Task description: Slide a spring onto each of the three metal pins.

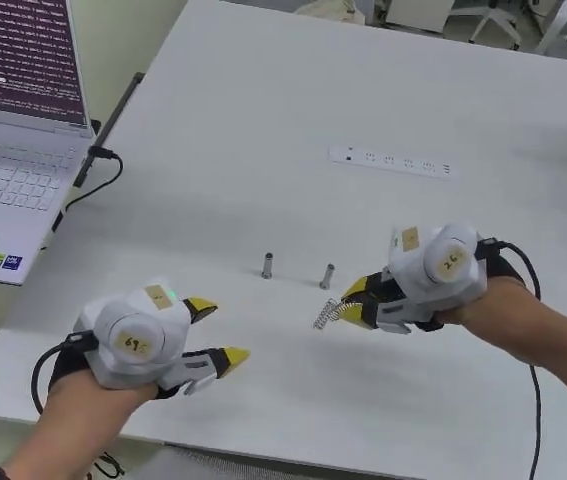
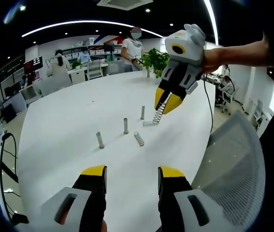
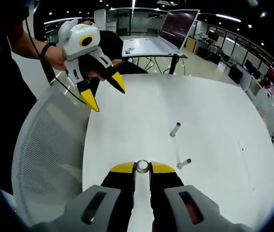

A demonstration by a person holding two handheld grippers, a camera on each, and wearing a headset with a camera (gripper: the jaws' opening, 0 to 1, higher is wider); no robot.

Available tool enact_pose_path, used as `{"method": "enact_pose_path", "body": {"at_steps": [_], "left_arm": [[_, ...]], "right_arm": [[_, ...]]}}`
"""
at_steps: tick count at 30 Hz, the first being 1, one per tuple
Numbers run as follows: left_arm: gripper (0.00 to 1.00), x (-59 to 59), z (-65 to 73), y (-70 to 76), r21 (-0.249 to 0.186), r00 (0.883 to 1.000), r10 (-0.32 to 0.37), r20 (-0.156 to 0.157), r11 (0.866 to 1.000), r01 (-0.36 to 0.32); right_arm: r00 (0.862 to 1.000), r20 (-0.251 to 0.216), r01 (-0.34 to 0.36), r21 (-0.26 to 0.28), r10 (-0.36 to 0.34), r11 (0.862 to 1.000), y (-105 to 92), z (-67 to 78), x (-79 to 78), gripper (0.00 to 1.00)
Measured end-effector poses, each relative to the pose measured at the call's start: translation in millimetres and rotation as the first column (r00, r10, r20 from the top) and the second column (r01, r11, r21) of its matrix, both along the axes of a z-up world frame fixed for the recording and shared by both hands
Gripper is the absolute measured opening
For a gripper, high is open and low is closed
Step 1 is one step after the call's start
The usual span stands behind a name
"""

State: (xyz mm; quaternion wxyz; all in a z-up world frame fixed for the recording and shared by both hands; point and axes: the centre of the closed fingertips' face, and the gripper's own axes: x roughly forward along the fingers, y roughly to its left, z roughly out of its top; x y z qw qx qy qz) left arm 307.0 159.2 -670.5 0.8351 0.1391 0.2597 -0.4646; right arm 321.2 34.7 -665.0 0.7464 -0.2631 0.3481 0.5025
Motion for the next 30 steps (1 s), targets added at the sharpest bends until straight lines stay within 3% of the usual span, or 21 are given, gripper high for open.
{"method": "enact_pose_path", "body": {"at_steps": [18, 30], "left_arm": [[0.49, 12.4, 2.5, 16.9, -0.027, 0.998, 0.058, -0.017, 0.998, -0.059], [0.52, 16.6, 3.1, 26.0, -0.040, 0.996, 0.090, -0.025, 0.995, -0.091]], "right_arm": [[0.999, -0.045, 0.028, 0.028, -0.026, 0.999, 17.2, -15.7, 47.5, 0.08], [0.997, -0.041, 0.067, 0.043, -0.065, 0.997, 25.3, -17.5, 81.9, 0.08]]}}
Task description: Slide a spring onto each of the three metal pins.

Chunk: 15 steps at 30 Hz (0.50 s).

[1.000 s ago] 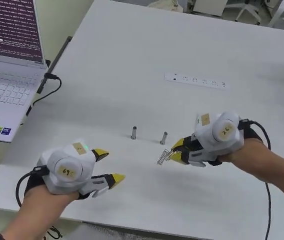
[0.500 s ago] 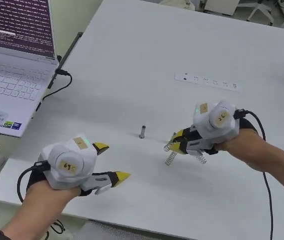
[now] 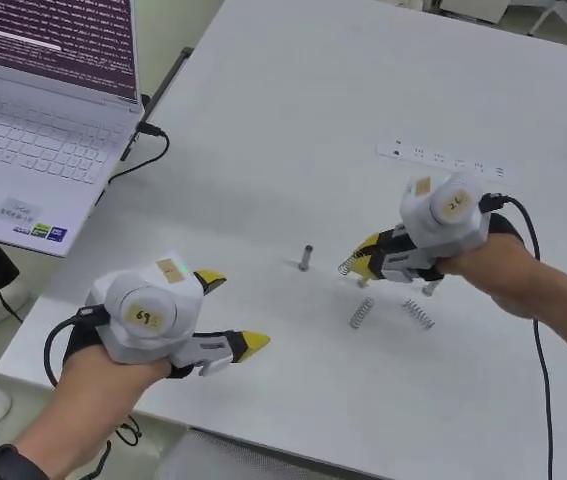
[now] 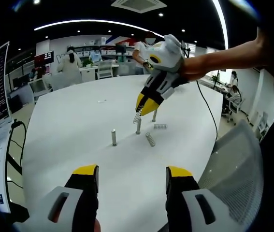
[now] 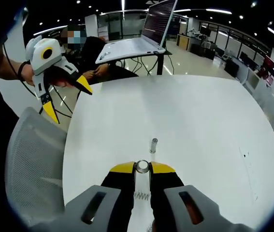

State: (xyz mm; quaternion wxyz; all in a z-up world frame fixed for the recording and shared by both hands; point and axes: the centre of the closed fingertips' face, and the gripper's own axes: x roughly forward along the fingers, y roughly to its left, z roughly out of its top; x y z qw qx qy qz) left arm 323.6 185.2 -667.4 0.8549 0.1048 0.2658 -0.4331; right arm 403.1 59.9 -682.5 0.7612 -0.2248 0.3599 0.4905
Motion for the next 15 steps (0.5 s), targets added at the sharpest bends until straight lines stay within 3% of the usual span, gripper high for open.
{"method": "enact_pose_path", "body": {"at_steps": [15], "left_arm": [[0.52, 5.5, 1.5, 11.2, -0.005, 0.999, 0.033, -0.007, 0.999, -0.033]], "right_arm": [[1.000, -0.003, 0.019, 0.015, -0.019, 1.000, 21.0, -2.7, 28.8, 0.09]]}}
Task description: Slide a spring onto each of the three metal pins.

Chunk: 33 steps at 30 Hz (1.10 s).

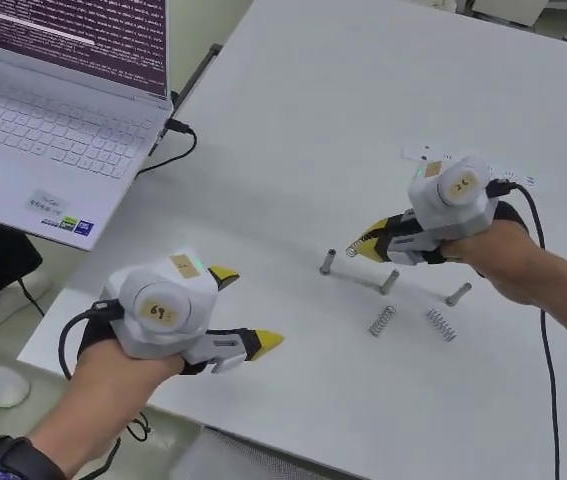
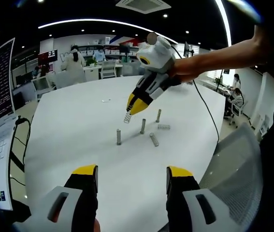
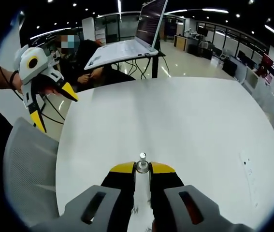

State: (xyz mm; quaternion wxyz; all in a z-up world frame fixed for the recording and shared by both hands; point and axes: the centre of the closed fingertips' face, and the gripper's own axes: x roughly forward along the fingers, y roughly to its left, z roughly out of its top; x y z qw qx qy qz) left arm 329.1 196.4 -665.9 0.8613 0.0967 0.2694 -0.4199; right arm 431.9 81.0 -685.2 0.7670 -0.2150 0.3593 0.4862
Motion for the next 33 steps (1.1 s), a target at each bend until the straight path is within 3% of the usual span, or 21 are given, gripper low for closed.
{"method": "enact_pose_path", "body": {"at_steps": [20, 33], "left_arm": [[0.51, 3.5, -0.3, 7.8, 0.004, 1.000, 0.023, -0.012, 1.000, -0.023], [0.52, 6.3, -1.7, 8.4, 0.003, 0.999, 0.030, -0.019, 1.000, -0.030]], "right_arm": [[0.998, -0.055, -0.019, 0.015, 0.019, 1.000, 9.8, -14.3, 12.2, 0.09], [0.996, -0.059, -0.062, -0.006, 0.061, 0.998, 15.9, -20.1, 11.6, 0.09]]}}
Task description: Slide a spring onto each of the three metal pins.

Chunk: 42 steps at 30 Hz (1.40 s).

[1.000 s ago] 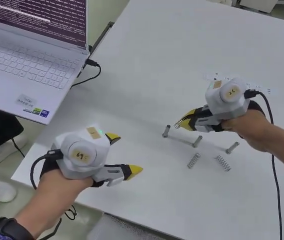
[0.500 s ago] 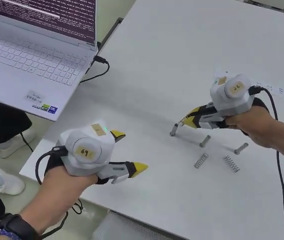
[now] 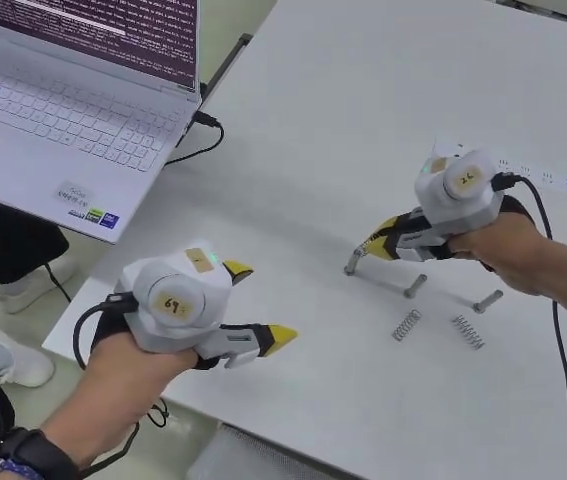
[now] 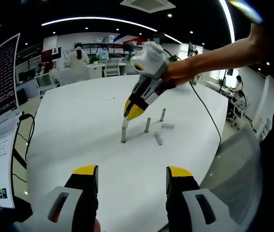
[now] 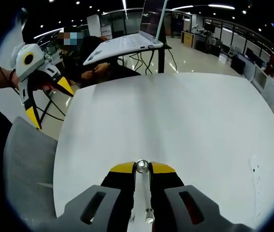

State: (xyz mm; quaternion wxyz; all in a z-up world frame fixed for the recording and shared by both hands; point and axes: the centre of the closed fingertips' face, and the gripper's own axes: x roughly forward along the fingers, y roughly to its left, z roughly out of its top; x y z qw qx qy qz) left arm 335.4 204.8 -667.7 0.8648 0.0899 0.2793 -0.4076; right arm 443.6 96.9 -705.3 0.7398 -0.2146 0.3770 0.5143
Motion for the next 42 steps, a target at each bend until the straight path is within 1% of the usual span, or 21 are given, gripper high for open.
{"method": "enact_pose_path", "body": {"at_steps": [7, 15, 20, 34, 42], "left_arm": [[0.51, 1.2, -0.9, 1.0, -0.001, 1.000, 0.001, -0.003, 1.000, -0.001], [0.51, 1.0, -1.8, 1.2, -0.003, 1.000, 0.002, -0.007, 1.000, -0.002], [0.51, 1.9, -1.6, 1.5, -0.004, 1.000, 0.003, -0.006, 1.000, -0.003], [0.51, 2.0, -2.9, 3.7, -0.006, 1.000, 0.009, -0.011, 1.000, -0.009], [0.51, 3.9, -1.7, 6.2, -0.003, 1.000, 0.014, -0.006, 1.000, -0.014]], "right_arm": [[1.000, 0.002, -0.005, 0.000, 0.005, 1.000, 2.6, -0.1, 1.0, 0.09], [0.999, 0.007, -0.038, -0.035, 0.038, 0.999, 3.7, -5.4, -1.3, 0.09], [0.999, 0.008, -0.046, -0.039, 0.047, 0.998, 7.2, -6.7, -0.1, 0.09], [0.998, -0.003, -0.065, -0.061, 0.065, 0.996, 13.4, -18.5, 0.5, 0.09], [0.997, -0.016, -0.076, -0.071, 0.075, 0.995, 16.3, -26.3, -0.7, 0.09]]}}
